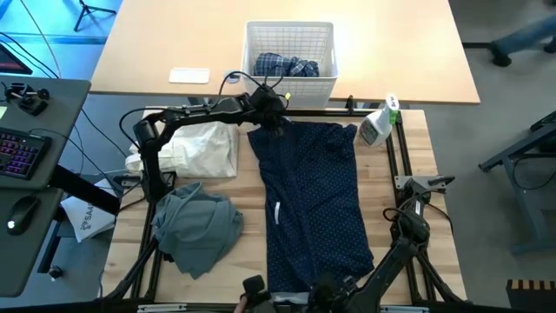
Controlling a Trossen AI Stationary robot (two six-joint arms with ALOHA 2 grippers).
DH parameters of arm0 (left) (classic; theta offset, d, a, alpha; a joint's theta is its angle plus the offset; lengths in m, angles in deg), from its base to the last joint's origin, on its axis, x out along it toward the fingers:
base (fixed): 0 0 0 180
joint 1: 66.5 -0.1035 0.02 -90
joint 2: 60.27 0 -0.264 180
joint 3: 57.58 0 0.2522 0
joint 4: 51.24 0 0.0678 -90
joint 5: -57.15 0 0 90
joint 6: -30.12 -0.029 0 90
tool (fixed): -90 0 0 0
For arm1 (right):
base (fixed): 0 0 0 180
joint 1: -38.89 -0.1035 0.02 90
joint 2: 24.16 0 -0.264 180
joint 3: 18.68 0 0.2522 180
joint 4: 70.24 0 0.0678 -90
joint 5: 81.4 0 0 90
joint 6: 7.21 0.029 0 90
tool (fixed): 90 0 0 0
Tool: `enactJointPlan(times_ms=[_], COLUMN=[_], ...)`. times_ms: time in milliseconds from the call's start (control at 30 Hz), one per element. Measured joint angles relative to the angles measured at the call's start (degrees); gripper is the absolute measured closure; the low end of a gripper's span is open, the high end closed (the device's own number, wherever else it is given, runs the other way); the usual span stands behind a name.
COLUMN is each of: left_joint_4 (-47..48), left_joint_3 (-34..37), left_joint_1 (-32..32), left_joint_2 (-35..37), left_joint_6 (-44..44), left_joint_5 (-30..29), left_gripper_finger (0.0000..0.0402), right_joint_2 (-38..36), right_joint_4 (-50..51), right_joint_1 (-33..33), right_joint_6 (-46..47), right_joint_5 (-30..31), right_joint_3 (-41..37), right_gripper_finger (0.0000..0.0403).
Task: Fold Laundry from Bin
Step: Fold the dark blue polo
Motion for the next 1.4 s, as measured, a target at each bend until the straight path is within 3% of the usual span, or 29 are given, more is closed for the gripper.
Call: enactJointPlan(times_ms=[233, 367, 600, 733, 967, 1067, 1200, 1300, 1400], left_joint_4=[23.04, 34.79, 48.27, 52.19, 52.13, 52.73, 53.77, 54.64, 54.46], left_joint_3=[-12.43, -18.42, -20.07, -20.07, -20.13, -20.13, -19.48, -15.8, -10.75], left_joint_1=[-1.76, -1.71, -1.65, -1.53, -1.32, -0.62, 1.21, 3.32, 5.55], left_joint_2=[0.2, 0.22, 1.65, 6.12, 14.55, 16.25, 17.09, 17.58, 17.9], left_joint_6=[-4.71, -6.45, -5.09, -3.5, 2.8, 5.96, 9.18, 9.59, 10.46], left_joint_5=[-1.6, -5.04, -6.25, -6.27, -5.95, -4.87, -3.19, -3.12, -2.96], left_gripper_finger=[0.0251, 0.0251, 0.026, 0.0272, 0.0283, 0.0284, 0.0284, 0.0284, 0.0284], right_joint_2=[0.0, 0.0, -0.02, -2.2, -10.07, -15.95, -21.56, -24.78, -25.68], right_joint_4=[-0.15, 1.2, 1.17, 2.9, 14.99, 6.2, -18.62, -36.23, -47.43], right_joint_1=[0.34, -0.83, -3.36, -3.74, -4.87, -5.39, -5.53, -4.45, -2.67], right_joint_6=[1.26, 3.2, 7.41, 7.37, 9.69, 10.39, 10.02, 10.25, 10.25], right_joint_5=[-0.18, -4.94, -8.71, -5.8, -1.85, -0.2, -0.19, 0.0, -0.75], right_joint_3=[-4.0, -5.45, -7.84, -8.8, -12.63, -21.32, -37.85, -47.33, -53.08], right_gripper_finger=[0.0403, 0.0403, 0.0398, 0.0362, 0.0281, 0.0261, 0.0241, 0.0223, 0.0205])
